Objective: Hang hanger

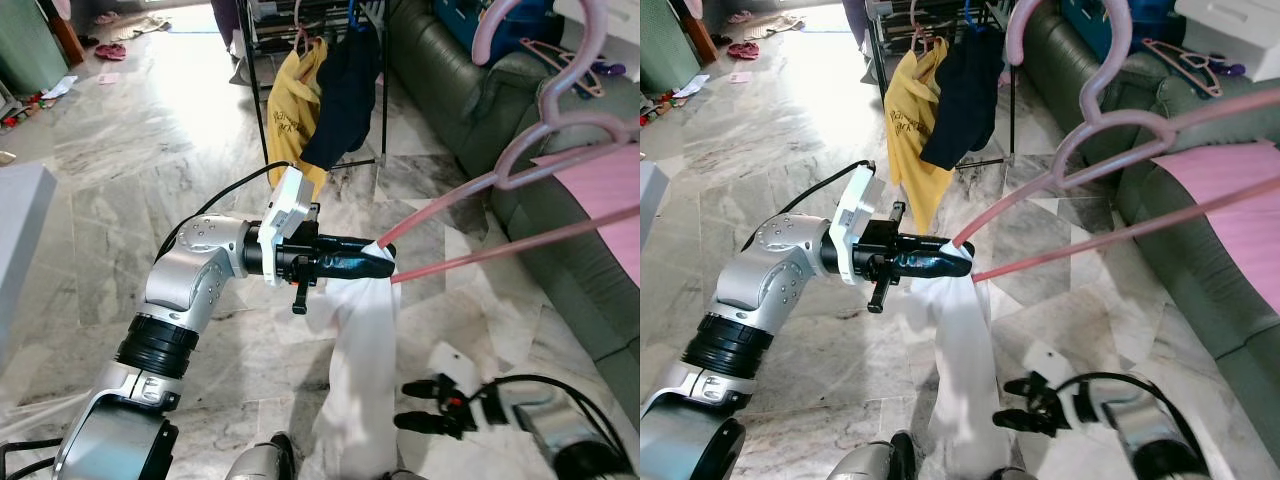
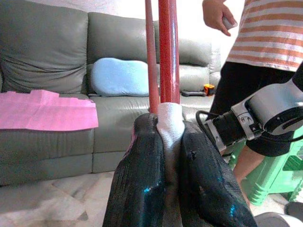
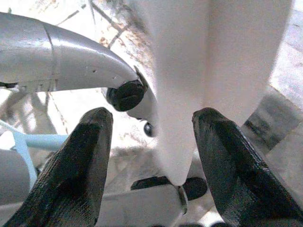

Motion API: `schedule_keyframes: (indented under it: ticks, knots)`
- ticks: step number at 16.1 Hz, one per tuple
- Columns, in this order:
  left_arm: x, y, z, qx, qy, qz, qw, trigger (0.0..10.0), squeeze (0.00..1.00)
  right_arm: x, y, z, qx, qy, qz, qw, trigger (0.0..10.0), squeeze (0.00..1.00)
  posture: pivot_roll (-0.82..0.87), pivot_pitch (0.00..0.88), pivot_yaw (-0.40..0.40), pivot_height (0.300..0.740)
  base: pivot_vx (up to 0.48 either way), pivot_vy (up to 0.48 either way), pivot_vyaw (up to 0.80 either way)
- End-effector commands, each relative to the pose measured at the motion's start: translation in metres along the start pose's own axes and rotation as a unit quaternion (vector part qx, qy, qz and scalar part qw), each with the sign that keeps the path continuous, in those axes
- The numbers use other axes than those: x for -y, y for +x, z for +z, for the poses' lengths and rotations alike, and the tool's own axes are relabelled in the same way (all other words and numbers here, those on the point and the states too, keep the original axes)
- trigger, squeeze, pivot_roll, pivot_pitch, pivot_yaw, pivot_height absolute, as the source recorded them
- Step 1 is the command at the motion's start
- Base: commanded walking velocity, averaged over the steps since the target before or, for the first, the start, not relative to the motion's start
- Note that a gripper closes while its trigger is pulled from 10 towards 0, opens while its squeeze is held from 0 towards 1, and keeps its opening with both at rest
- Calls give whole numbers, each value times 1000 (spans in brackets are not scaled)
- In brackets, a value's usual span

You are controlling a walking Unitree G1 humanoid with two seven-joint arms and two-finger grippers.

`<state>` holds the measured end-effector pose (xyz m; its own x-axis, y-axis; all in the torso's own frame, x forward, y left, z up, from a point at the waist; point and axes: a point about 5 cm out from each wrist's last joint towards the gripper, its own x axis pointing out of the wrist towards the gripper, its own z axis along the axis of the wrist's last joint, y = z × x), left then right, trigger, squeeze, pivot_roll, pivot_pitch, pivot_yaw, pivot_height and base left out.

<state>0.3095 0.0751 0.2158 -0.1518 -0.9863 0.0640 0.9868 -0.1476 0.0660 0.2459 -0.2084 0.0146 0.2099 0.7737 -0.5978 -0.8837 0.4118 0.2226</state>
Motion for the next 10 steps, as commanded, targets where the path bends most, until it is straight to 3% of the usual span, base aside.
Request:
schedule_keyframes:
  ticks: [1, 4, 5, 6, 8, 10]
  knots:
    - [1, 1, 8, 6, 18, -4, 1000, 10000, 0, 0, -4, -1, 10, 4, -4, 1000, 10000, 0, -75, 159, 57, 740, 0, 0, 0]
    - [6, 7, 16, 18, 22, -23, 999, 10000, 0, 1, 15, 5, 20, -7, -39, 999, 10000, 0, -73, 166, 64, 740, 0, 0, 0]
    - [8, 10, 20, 27, 24, -29, 999, 10000, 0, 10, 21, 16, 38, -18, -99, 994, 4549, 0, -72, 168, 65, 740, 0, 0, 0]
    - [10, 11, 23, 31, 25, -35, 999, 10000, 0, 16, 26, 24, 57, -9, -140, 988, 0, 0, -66, 171, 70, 740, 0, 0, 0]
    - [16, 14, 28, 34, 27, -48, 998, 10000, 0, 26, 34, 34, 56, -23, -223, 973, 0, 0, -54, 175, 70, 740, 0, 0, 0]
    - [19, 13, 30, 33, 26, -51, 998, 10000, 0, 30, 35, 37, 61, -19, -259, 964, 0, 0, -38, 182, 67, 740, 0, 0, 0]
